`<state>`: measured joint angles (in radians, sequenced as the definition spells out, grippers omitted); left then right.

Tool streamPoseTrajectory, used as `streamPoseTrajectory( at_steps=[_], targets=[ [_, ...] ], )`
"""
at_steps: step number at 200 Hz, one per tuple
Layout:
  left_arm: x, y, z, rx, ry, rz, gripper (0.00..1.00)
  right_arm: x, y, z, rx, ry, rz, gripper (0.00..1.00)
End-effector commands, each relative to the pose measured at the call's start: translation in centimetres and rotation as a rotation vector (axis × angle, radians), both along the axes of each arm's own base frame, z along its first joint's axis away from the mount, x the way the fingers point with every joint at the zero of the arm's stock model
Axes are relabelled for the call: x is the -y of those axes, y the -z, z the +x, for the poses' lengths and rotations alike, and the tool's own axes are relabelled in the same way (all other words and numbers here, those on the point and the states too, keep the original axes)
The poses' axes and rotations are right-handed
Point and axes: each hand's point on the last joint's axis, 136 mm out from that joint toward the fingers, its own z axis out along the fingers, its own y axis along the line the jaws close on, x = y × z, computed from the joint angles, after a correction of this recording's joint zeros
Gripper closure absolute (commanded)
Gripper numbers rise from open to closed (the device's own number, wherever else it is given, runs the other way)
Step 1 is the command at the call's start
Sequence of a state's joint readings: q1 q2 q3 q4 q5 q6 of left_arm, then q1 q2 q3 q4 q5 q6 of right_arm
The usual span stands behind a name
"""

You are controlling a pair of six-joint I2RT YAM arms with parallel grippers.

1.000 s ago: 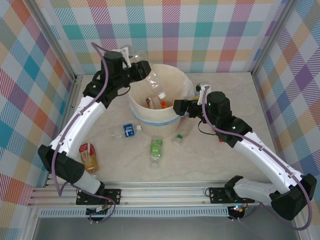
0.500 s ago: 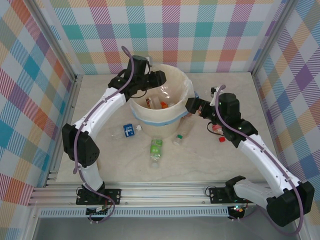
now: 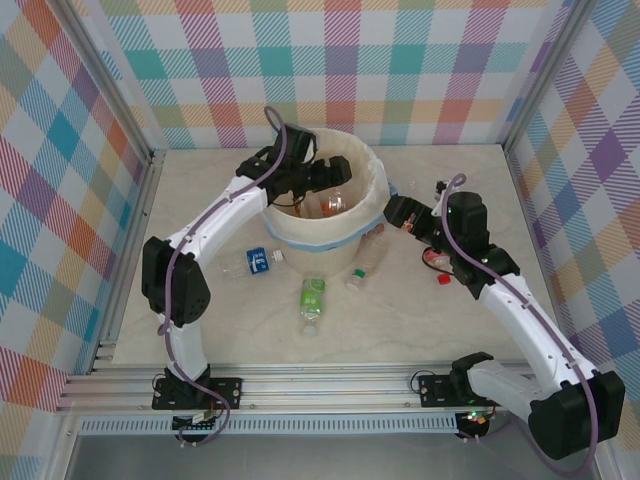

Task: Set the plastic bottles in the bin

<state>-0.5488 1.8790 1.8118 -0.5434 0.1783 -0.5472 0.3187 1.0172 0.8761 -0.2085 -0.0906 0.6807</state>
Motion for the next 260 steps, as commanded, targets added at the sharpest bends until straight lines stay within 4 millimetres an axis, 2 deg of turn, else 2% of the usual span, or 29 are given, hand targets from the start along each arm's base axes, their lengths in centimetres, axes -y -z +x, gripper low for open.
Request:
streamPoseTrajectory(
  at_steps=[1, 50, 80, 101, 121, 152, 187, 236, 260],
  targets=[
    [-0.1, -3.9, -1.5, 0.073, 0.035, -0.056, 0.00, 1.8, 0.6, -0.2, -0.009, 0.063, -0.034, 0.00],
    [0.0, -6.8, -3.2, 0.118, 0.077, -0.126, 0.00, 5.2, 4.2, -0.1, -0.090, 0.149, -0.160, 0.00],
    [-0.9, -8.5, -4.1, 0.160, 0.061, -0.166, 0.00, 6.7, 6.9, 0.0, -0.156, 0.184, -0.199, 0.00],
    [-1.8, -9.7, -4.8, 0.189, 0.056, -0.186, 0.00, 7.1, 8.9, 0.3, -0.208, 0.184, -0.226, 0.00],
    [-2.4, -10.4, -5.7, 0.204, 0.067, -0.175, 0.00, 6.7, 10.4, 0.5, -0.254, 0.126, -0.260, 0.00],
    [-5.0, -10.6, -6.2, 0.213, -0.008, -0.148, 0.00, 7.4, 12.7, 0.9, -0.354, 0.128, -0.338, 0.00],
    [-8.2, -11.8, -7.2, 0.251, -0.082, -0.159, 0.00, 8.5, 14.7, 1.3, -0.421, 0.138, -0.424, 0.01],
    [-12.3, -12.8, -10.4, 0.344, -0.132, -0.042, 0.00, 9.6, 17.2, 2.0, -0.521, 0.123, -0.530, 0.06],
    [-14.1, -12.9, -11.8, 0.372, -0.173, -0.009, 0.00, 10.3, 17.7, 2.8, -0.542, 0.148, -0.574, 0.08]
  ],
)
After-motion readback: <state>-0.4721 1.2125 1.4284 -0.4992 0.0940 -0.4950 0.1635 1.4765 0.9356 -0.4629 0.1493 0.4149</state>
